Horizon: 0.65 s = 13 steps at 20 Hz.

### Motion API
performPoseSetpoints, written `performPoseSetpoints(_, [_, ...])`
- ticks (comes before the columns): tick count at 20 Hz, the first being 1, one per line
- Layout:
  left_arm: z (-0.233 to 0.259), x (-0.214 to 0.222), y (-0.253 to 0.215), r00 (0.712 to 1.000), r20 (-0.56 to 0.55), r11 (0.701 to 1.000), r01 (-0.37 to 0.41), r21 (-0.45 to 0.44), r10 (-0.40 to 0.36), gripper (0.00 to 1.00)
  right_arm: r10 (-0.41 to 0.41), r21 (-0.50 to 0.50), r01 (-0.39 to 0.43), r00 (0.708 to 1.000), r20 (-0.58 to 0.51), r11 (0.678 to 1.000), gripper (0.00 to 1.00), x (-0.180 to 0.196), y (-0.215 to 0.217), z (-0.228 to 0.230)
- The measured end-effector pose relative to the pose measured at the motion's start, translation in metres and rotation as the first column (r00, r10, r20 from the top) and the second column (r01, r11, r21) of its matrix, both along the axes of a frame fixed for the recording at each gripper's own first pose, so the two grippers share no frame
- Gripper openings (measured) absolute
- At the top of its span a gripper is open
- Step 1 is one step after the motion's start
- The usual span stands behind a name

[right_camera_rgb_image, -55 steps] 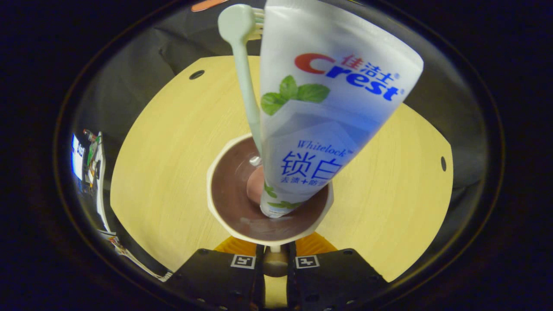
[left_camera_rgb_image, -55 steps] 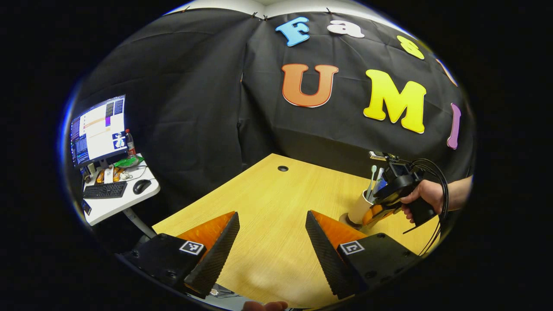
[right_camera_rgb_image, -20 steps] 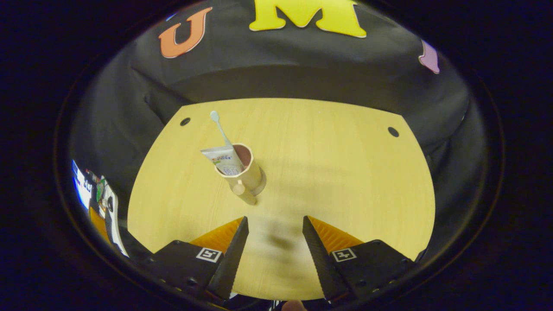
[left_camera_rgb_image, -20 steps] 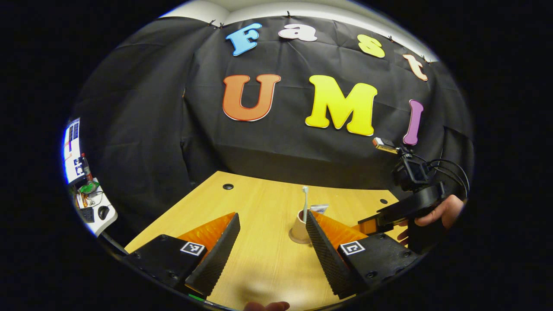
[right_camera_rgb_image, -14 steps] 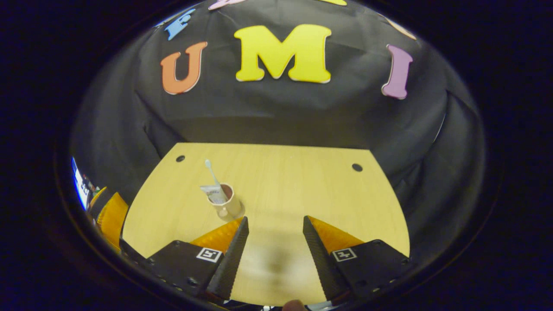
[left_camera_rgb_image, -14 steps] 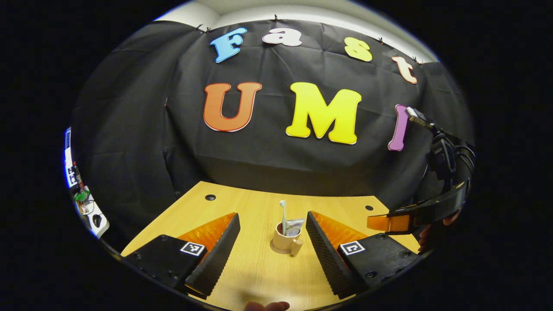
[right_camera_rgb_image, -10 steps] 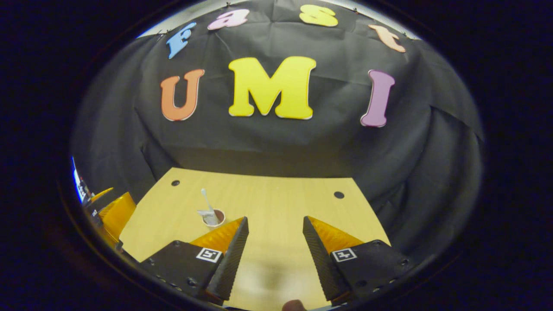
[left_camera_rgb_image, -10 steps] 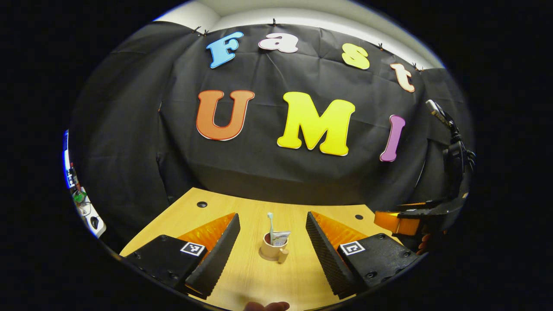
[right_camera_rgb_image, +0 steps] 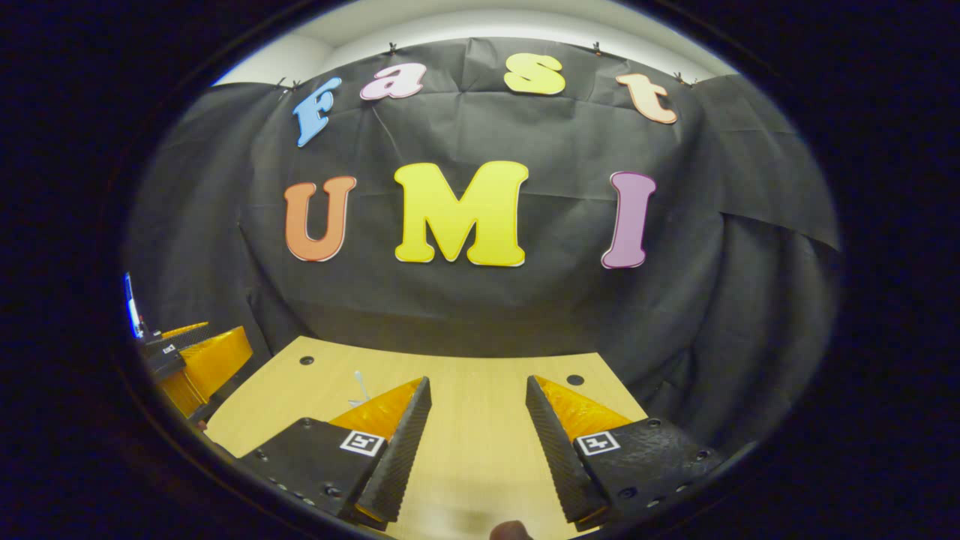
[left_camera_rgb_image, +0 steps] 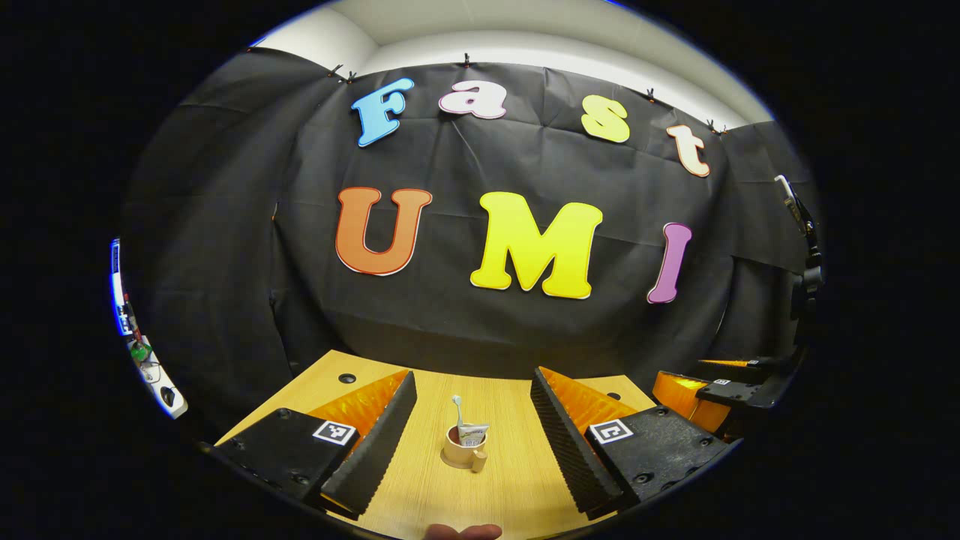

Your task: Put the toothbrush and toothpaste on the desktop into the cup, then pick up the cup and place it on the coaster on the desktop.

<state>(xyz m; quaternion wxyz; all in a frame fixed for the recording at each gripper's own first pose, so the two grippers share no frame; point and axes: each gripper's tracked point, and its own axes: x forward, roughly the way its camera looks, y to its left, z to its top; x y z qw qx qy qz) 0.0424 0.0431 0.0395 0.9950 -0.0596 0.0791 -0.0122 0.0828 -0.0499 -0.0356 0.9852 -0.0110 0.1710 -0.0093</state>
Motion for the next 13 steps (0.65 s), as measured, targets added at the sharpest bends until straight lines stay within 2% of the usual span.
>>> performPoseSetpoints(2, [0.0023, 0.0003, 0.0026, 1.0, 0.007, 1.0, -0.009, 0.014, 0.009, 0.97, -0.003, 0.004, 0.003, 1.0, 0.012, 1.0, 0.78, -0.0023, 0.0014, 0.0017])
performPoseSetpoints(3, [0.003, 0.0, 0.0025, 1.0, 0.006, 1.0, -0.012, 0.014, 0.012, 1.0, -0.001, 0.006, 0.001, 1.0, 0.019, 1.0, 0.78, -0.0019, 0.0016, 0.003])
performPoseSetpoints(4, [0.0042, 0.0001, 0.0023, 1.0, 0.007, 1.0, -0.015, 0.013, 0.015, 0.97, 0.0, 0.006, 0.0, 1.0, 0.02, 1.0, 0.78, -0.0029, 0.0013, 0.003])
performPoseSetpoints(13, [0.0096, 0.0002, 0.0003, 0.999, 0.011, 0.999, -0.04, 0.028, 0.04, 0.97, 0.0, 0.023, -0.001, 0.998, 0.057, 1.0, 0.78, 0.0004, 0.0007, 0.0099])
